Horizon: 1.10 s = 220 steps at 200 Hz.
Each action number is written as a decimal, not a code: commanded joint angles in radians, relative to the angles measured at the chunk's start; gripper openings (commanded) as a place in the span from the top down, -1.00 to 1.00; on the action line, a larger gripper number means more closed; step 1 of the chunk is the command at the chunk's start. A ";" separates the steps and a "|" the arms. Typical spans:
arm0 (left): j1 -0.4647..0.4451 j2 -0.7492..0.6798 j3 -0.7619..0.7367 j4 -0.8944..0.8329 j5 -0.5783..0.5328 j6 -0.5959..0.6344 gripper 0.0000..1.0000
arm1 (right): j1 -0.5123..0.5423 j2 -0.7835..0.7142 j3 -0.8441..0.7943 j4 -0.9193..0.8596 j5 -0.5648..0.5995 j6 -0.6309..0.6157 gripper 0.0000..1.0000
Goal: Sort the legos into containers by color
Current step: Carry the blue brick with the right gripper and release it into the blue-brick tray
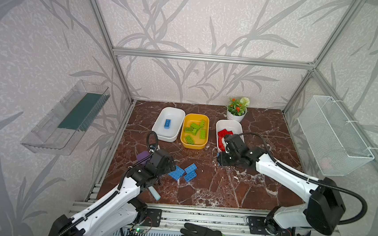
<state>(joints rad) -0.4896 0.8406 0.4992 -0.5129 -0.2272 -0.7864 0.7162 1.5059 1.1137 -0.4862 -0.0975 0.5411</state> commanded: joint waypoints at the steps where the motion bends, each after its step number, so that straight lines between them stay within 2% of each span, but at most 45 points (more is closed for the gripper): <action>1: 0.032 -0.012 -0.003 -0.011 0.022 -0.025 -0.98 | 0.006 0.148 0.175 0.052 -0.100 -0.070 0.52; 40: 0.088 0.018 -0.007 0.005 0.017 -0.046 -0.98 | 0.008 0.430 0.498 0.103 -0.237 -0.112 0.53; 75: 0.119 0.058 -0.007 0.020 0.025 -0.046 -0.98 | 0.009 0.606 0.661 0.259 -0.357 -0.113 0.53; 110: 0.139 0.053 -0.020 0.036 0.035 -0.055 -0.98 | 0.017 0.746 0.780 0.407 -0.361 -0.128 0.53; 159: 0.156 -0.002 -0.051 0.027 0.022 -0.071 -0.98 | 0.054 0.922 0.969 0.491 -0.320 -0.196 0.52; 190: 0.163 -0.047 -0.060 0.007 0.017 -0.077 -0.98 | 0.067 1.045 1.148 0.437 -0.309 -0.225 0.48; 217: 0.167 -0.083 -0.063 -0.017 0.012 -0.080 -0.98 | 0.081 1.167 1.371 0.307 -0.286 -0.262 0.39; 218: 0.167 -0.085 -0.062 -0.018 0.012 -0.081 -0.98 | 0.081 1.172 1.380 0.302 -0.279 -0.269 0.26; 220: 0.167 -0.086 -0.062 -0.020 0.011 -0.082 -0.98 | 0.083 1.180 1.394 0.291 -0.277 -0.274 0.20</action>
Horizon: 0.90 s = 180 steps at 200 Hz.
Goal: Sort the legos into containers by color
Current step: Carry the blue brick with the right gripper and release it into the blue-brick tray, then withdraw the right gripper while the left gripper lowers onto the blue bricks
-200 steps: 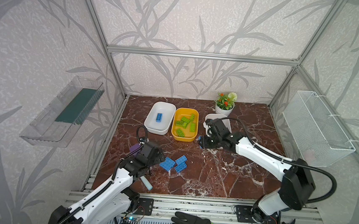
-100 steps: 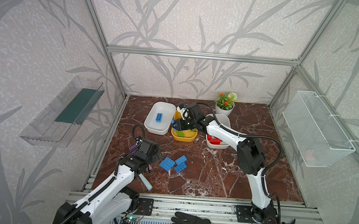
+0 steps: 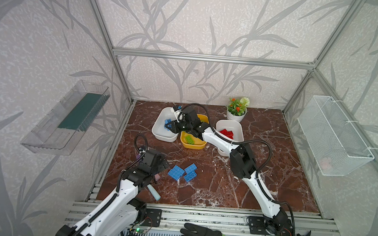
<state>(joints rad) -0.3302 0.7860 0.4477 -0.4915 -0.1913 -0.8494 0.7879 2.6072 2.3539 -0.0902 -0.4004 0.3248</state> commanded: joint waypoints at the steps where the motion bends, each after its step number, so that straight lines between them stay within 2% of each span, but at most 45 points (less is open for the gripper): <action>1: 0.007 -0.032 -0.011 -0.042 -0.025 -0.019 -0.98 | 0.011 0.084 0.166 -0.111 0.027 -0.060 0.16; 19: 0.011 -0.050 -0.010 -0.060 -0.029 -0.020 -0.98 | 0.017 0.138 0.300 -0.188 0.046 -0.088 -0.45; 29: 0.011 -0.059 -0.009 -0.068 -0.031 -0.022 -0.98 | 0.018 0.140 0.326 -0.200 0.057 -0.090 -0.63; 39: 0.011 -0.065 -0.007 -0.073 -0.035 -0.025 -0.98 | 0.017 0.125 0.324 -0.195 0.073 -0.099 -0.72; 65: 0.011 -0.083 0.000 -0.084 -0.033 -0.030 -0.98 | 0.011 0.055 0.277 -0.194 0.092 -0.127 -0.79; 83: 0.012 -0.093 0.007 -0.099 -0.029 -0.029 -0.98 | 0.005 -0.032 0.174 -0.176 0.101 -0.135 -0.79; 109: 0.011 -0.098 0.022 -0.102 0.008 -0.008 -0.98 | 0.004 -0.205 -0.059 -0.144 0.175 -0.139 -0.81; 122: 0.010 -0.092 0.026 -0.081 0.063 0.045 -0.98 | 0.002 -0.308 -0.191 -0.138 0.215 -0.129 -0.85; 159: 0.000 -0.043 0.023 -0.079 0.170 0.031 -0.98 | -0.009 -0.635 -0.608 -0.122 0.309 -0.078 -0.95; 180: -0.043 -0.025 -0.002 -0.058 0.185 0.004 -0.95 | -0.006 -0.814 -0.818 -0.134 0.336 -0.065 -0.98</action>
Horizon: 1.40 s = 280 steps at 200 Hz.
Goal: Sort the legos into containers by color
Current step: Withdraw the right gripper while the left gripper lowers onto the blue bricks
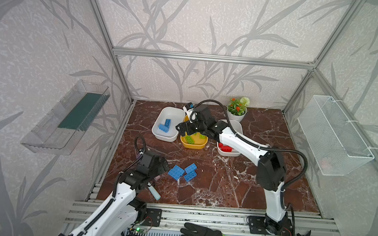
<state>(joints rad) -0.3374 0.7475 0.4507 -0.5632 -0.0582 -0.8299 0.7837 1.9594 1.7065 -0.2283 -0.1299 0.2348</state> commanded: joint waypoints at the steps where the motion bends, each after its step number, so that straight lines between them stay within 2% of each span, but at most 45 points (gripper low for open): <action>1: -0.039 0.014 -0.007 0.015 0.051 -0.016 -0.95 | -0.002 -0.174 -0.180 0.004 0.067 0.025 -0.98; 42: -0.245 0.069 -0.024 0.032 -0.057 -0.061 -0.90 | 0.009 -0.477 -0.495 -0.020 0.134 0.066 -1.00; 76: -0.305 0.187 -0.011 0.048 -0.052 0.017 -0.88 | 0.010 -0.646 -0.635 -0.056 0.150 0.089 -0.98; 106: -0.315 0.268 0.015 0.044 -0.070 0.096 -0.88 | 0.009 -0.736 -0.690 -0.087 0.156 0.098 -0.98; 124: -0.317 0.283 0.011 0.094 -0.042 0.126 -0.87 | 0.008 -0.766 -0.702 -0.106 0.167 0.093 -0.98; 175: -0.317 0.355 0.043 0.148 -0.017 0.198 -0.88 | 0.008 -0.794 -0.713 -0.143 0.180 0.080 -0.98; 225: -0.316 0.484 0.086 0.190 0.011 0.245 -0.87 | 0.004 -0.822 -0.733 -0.152 0.190 0.072 -0.98; 280: -0.321 0.558 0.103 0.201 0.085 0.246 -0.57 | -0.004 -0.866 -0.742 -0.176 0.213 0.072 -0.98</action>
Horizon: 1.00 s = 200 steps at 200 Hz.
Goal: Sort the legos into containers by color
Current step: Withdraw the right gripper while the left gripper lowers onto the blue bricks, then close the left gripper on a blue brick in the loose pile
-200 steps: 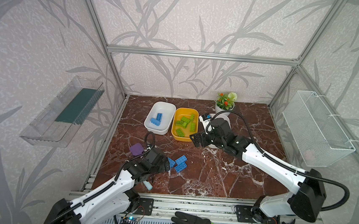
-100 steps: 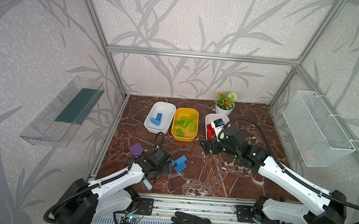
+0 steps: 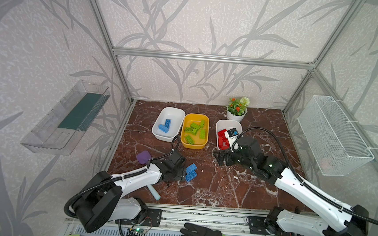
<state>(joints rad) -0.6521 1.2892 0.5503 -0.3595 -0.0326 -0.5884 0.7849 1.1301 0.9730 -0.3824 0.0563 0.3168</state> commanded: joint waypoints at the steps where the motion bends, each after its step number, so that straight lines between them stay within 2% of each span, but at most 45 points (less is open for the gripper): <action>1: -0.007 0.015 0.002 -0.002 0.061 0.003 -0.57 | -0.006 -0.038 -0.008 -0.022 0.028 -0.009 -0.98; 32: -0.035 -0.026 -0.019 -0.023 0.055 -0.039 -0.42 | -0.010 -0.044 -0.008 -0.023 0.028 -0.008 -0.98; 143: -0.104 -0.133 -0.052 -0.127 -0.009 -0.182 -0.44 | -0.012 -0.013 -0.012 -0.024 0.005 -0.001 -0.98; 200: -0.116 -0.137 -0.070 -0.102 -0.017 -0.234 -0.46 | -0.015 -0.003 -0.019 -0.016 -0.003 -0.008 -0.98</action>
<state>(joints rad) -0.7650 1.1496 0.4999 -0.4557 -0.0216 -0.7853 0.7765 1.1164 0.9615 -0.3927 0.0662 0.3172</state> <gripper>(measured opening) 0.730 0.991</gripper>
